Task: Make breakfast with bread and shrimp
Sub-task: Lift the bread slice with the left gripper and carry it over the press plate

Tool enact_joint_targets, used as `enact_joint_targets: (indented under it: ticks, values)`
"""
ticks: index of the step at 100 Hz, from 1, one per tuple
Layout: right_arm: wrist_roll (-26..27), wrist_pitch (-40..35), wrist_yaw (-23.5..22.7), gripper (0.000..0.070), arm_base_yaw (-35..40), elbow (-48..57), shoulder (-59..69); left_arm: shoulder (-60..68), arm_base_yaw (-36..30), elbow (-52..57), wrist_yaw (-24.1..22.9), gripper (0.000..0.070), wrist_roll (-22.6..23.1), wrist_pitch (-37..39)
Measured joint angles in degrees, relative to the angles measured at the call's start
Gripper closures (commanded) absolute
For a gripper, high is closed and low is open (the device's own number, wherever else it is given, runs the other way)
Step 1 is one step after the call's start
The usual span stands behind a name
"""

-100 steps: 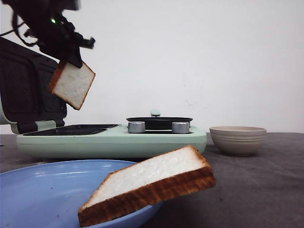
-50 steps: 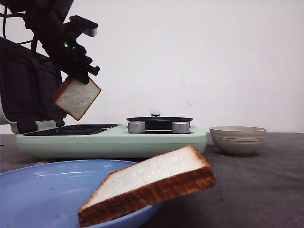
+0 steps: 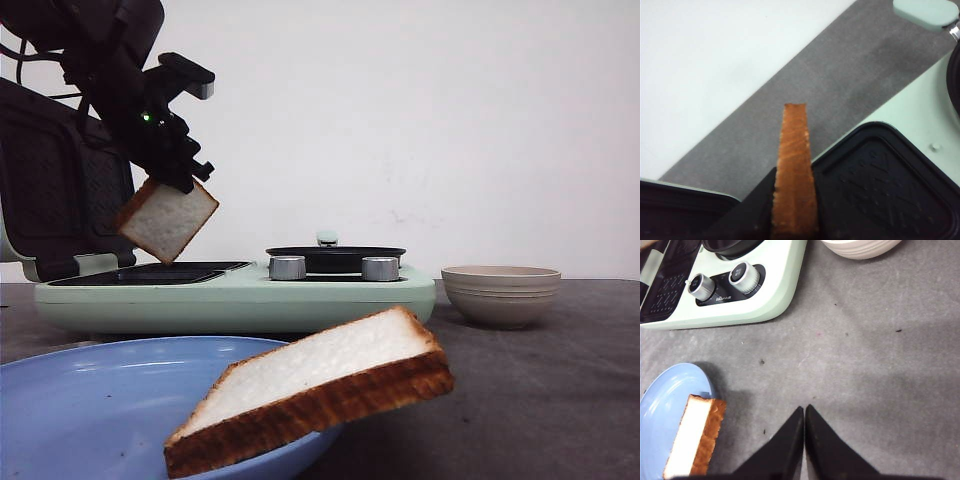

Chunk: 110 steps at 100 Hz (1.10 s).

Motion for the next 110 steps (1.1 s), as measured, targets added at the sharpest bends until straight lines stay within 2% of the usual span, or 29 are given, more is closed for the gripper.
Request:
enact_joint_targets:
  ticks: [27, 52, 71, 80, 89, 110]
  values:
    - [-0.2, 0.0, 0.0, 0.07, 0.0, 0.0, 0.0, 0.5, -1.2, 0.0, 0.0, 0.069, 0.0, -0.6]
    - [-0.2, 0.0, 0.0, 0.07, 0.0, 0.0, 0.0, 0.5, -1.2, 0.0, 1.8, 0.0459, 0.0, -1.9]
    - [-0.2, 0.0, 0.0, 0.07, 0.0, 0.0, 0.0, 0.5, -1.2, 0.0, 4.1, 0.0449, 0.0, -4.3]
    - [-0.2, 0.0, 0.0, 0.07, 0.0, 0.0, 0.0, 0.5, -1.2, 0.0, 5.0, 0.0379, 0.0, -5.2]
    - [-0.2, 0.0, 0.0, 0.07, 0.0, 0.0, 0.0, 0.5, -1.2, 0.0, 5.4, 0.0344, 0.0, -5.3]
    - [-0.2, 0.0, 0.0, 0.07, 0.0, 0.0, 0.0, 0.5, -1.2, 0.0, 5.5, 0.0344, 0.0, -5.3]
